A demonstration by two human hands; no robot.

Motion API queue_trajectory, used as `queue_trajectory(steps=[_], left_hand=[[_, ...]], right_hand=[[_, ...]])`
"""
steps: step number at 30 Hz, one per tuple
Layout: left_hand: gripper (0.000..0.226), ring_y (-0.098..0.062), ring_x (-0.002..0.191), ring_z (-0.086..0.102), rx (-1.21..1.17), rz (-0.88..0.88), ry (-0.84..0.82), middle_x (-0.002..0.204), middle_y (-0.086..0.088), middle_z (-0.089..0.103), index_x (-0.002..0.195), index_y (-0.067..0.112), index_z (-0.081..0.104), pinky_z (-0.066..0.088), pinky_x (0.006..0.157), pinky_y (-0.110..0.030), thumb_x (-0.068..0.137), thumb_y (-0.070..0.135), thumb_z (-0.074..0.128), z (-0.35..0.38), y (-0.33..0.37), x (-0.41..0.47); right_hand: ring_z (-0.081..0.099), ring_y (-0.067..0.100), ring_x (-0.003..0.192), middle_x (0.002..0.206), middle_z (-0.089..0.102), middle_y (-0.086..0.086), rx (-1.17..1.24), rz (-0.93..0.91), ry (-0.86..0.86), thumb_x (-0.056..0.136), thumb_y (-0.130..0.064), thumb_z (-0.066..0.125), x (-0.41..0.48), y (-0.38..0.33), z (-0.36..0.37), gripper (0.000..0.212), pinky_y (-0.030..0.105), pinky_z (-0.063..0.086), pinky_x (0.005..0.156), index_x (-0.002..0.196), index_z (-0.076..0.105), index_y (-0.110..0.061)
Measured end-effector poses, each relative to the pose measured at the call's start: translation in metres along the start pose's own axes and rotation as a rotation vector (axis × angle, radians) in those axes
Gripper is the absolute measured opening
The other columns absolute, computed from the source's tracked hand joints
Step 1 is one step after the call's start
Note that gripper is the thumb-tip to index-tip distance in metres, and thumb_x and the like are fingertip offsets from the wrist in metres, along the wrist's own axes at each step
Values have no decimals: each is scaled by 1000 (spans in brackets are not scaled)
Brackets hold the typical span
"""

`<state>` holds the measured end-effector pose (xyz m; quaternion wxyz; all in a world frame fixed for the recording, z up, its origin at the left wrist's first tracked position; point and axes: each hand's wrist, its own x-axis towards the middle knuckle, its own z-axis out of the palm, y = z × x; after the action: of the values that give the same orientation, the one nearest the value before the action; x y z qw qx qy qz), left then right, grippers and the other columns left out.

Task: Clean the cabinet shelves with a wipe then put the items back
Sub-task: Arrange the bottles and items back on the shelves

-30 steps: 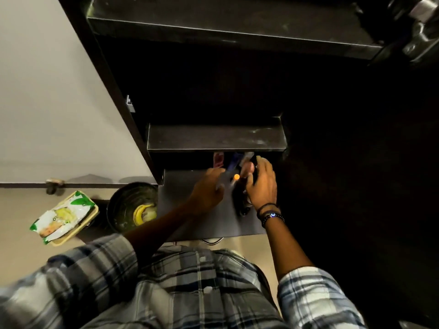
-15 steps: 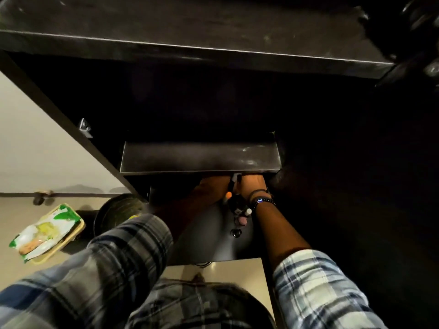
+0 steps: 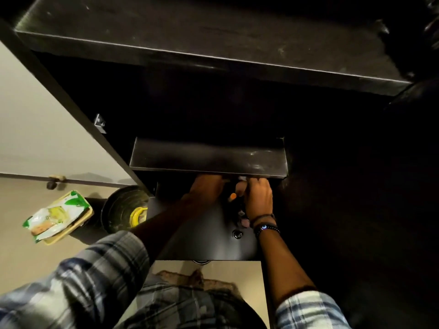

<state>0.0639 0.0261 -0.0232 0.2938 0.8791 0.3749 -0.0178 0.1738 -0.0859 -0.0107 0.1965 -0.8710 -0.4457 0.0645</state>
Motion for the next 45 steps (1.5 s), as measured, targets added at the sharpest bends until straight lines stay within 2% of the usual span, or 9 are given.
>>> queue_trajectory(steps=[3,6,10,14,20,24,31,37,45], left_hand=[[28,-33,108,58,-108,0,127,115,-16,64,113,10,63,43,89,-36,94,28,53,-13,2,-27],[19,-22,101,61,-226,66,207,110,-6,65,108,17,63,39,78,-21,91,25,59,-22,-2,-55],[17,-8,90,58,-310,187,246,104,6,59,104,26,56,45,79,-22,88,22,61,-27,-8,-80],[17,-15,81,58,-284,205,244,94,5,58,100,20,48,49,72,-40,88,27,59,-35,-19,-97],[19,-6,86,55,-408,216,271,101,6,54,108,25,43,48,82,-29,92,23,53,-76,-21,-122],[28,-3,101,55,-517,356,353,113,6,52,118,23,44,47,90,-29,92,34,45,-120,-10,-144],[43,-10,89,62,-529,514,560,102,10,62,117,25,57,54,79,-34,78,40,68,-216,23,-169],[46,-5,88,62,-475,669,646,98,15,61,109,29,59,56,79,-27,74,59,60,-299,59,-190],[39,5,90,61,-493,825,687,97,20,60,101,38,52,51,73,-9,69,58,60,-403,123,-220]], right_hand=[[59,32,81,93,57,17,52,-59,95,69,8,68,-21,0,2,28,37,56,60,93,59,-4],[59,22,92,110,55,9,60,-158,150,72,4,70,-35,-5,-2,43,20,52,67,109,56,-12],[55,18,102,118,53,6,125,-179,193,84,-2,63,-58,-22,-13,31,31,56,80,113,58,-10],[52,7,97,112,49,-2,332,-194,303,89,-3,58,-77,-50,-36,28,20,50,82,113,55,-17],[55,7,110,118,55,1,601,-161,412,92,-7,58,-71,-107,-78,30,27,50,93,122,56,-10],[61,12,104,117,58,4,795,-233,396,90,-9,60,-64,-160,-127,36,23,52,87,125,51,-12],[65,16,100,105,64,4,999,-371,438,87,-6,64,-58,-239,-211,45,27,56,79,127,45,-15],[65,6,106,113,66,-3,965,-451,422,85,-19,67,-56,-273,-272,43,22,54,87,125,54,-12],[61,-1,110,117,64,-21,845,-589,242,81,6,63,-58,-286,-339,63,16,52,86,129,47,-33]])
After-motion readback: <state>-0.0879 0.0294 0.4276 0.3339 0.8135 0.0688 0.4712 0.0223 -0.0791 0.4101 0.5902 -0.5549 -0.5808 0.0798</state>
